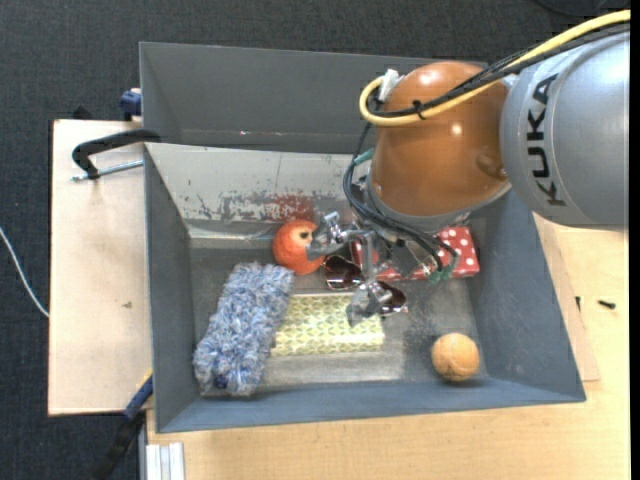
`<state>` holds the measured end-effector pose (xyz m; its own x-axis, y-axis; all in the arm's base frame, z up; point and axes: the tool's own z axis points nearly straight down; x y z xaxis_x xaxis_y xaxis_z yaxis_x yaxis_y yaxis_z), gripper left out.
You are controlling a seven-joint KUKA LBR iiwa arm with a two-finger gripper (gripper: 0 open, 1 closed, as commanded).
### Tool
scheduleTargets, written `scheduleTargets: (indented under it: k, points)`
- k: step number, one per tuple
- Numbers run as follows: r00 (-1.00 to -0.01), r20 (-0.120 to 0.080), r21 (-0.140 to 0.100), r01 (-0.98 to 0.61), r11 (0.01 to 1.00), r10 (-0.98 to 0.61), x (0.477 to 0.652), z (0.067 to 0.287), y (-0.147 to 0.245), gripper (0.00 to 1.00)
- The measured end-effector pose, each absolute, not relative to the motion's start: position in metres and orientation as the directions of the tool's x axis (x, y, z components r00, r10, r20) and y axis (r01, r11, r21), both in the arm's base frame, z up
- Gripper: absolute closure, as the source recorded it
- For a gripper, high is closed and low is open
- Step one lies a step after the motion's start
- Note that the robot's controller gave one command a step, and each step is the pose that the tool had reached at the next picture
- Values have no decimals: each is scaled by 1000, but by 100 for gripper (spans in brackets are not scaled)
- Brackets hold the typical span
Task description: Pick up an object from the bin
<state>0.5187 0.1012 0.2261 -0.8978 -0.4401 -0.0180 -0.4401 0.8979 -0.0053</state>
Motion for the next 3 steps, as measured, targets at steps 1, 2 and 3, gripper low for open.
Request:
scheduleTargets:
  k: [1,2,3]
  points:
    - [-893,-6,0,-451,893,-451,513,162,111,0]
    - [-860,0,1,-511,860,-511,506,78,114,100]
    - [-860,0,1,-511,860,-511,506,78,114,100]
